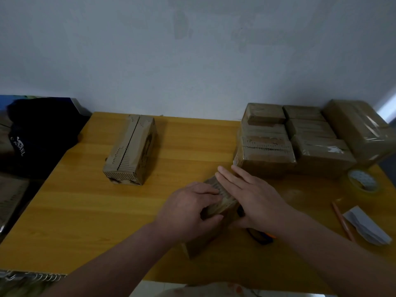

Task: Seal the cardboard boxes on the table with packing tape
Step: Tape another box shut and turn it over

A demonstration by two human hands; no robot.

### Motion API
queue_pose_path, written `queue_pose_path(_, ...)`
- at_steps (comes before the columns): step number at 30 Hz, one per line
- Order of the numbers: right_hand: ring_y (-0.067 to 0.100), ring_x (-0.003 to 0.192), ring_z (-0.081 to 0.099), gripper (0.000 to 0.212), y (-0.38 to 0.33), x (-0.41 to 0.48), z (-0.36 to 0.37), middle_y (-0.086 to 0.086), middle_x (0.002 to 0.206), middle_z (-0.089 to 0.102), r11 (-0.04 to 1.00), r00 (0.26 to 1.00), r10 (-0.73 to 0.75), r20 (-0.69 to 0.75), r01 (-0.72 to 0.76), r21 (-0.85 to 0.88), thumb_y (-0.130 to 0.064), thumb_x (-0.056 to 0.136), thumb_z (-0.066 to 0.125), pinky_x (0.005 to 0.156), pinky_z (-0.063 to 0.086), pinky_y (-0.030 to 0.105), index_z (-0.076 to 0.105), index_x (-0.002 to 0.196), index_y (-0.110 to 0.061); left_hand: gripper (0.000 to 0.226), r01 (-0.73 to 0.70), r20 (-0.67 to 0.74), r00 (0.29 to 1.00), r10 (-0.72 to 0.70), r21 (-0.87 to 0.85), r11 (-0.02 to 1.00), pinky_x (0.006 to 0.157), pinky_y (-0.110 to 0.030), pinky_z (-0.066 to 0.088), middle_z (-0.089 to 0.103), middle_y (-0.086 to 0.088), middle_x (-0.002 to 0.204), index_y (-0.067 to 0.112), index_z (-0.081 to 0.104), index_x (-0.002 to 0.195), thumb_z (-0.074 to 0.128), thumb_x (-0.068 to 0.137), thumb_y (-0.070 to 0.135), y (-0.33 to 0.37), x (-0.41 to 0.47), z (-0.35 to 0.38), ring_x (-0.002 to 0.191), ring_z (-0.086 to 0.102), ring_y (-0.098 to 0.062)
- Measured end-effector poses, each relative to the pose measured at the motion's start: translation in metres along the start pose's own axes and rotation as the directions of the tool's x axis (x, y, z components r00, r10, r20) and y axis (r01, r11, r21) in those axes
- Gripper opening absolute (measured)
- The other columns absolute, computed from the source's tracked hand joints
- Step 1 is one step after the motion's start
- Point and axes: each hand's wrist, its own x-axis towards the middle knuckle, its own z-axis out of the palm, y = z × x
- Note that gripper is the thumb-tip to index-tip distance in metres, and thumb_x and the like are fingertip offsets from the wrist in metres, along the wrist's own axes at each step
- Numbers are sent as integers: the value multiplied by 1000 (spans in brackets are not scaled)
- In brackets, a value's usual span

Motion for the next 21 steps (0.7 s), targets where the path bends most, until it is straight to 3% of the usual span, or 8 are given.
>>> queue_pose_path(5, 7, 138, -34, 120, 6, -8, -11, -21, 150, -35, 999, 995, -52, 88, 53, -5, -67, 74, 65, 110, -11, 30, -27, 144, -34, 47, 18, 18, 1000, -17, -40, 999, 84, -24, 51, 67, 5, 114, 19, 70, 110, 57, 78, 51, 0, 1, -2, 104, 61, -12)
queue_pose_path(11, 12, 139, -34, 125, 3, 7, -11, -13, 152, -34, 1000, 996, -2, 94, 3, -18, -60, 74, 70, 117, -8, 39, -23, 150, -25, 48, 34, 46, 998, -32, -37, 999, 81, -22, 51, 67, 5, 111, 18, 72, 107, 55, 78, 52, -1, 3, -5, 100, 63, -13)
queue_pose_path(18, 9, 138, -38, 114, 5, -12, -8, -17, 150, -33, 996, 990, -58, 126, 66, -56, -60, 80, 64, 114, -14, 34, -27, 142, -32, 44, 31, 54, 998, -28, -46, 998, 83, -17, 45, 67, 5, 112, 18, 71, 109, 62, 78, 48, 0, 2, -2, 102, 63, -11)
queue_pose_path(21, 8, 140, -33, 103, 10, -13, -11, -18, 154, -23, 997, 995, -64, 71, 67, -49, -61, 84, 59, 115, -12, 33, -18, 146, -33, 50, 63, 35, 998, -61, -83, 995, 85, -19, 47, 65, 7, 115, 20, 71, 111, 56, 78, 55, -5, 3, -4, 107, 59, -9)
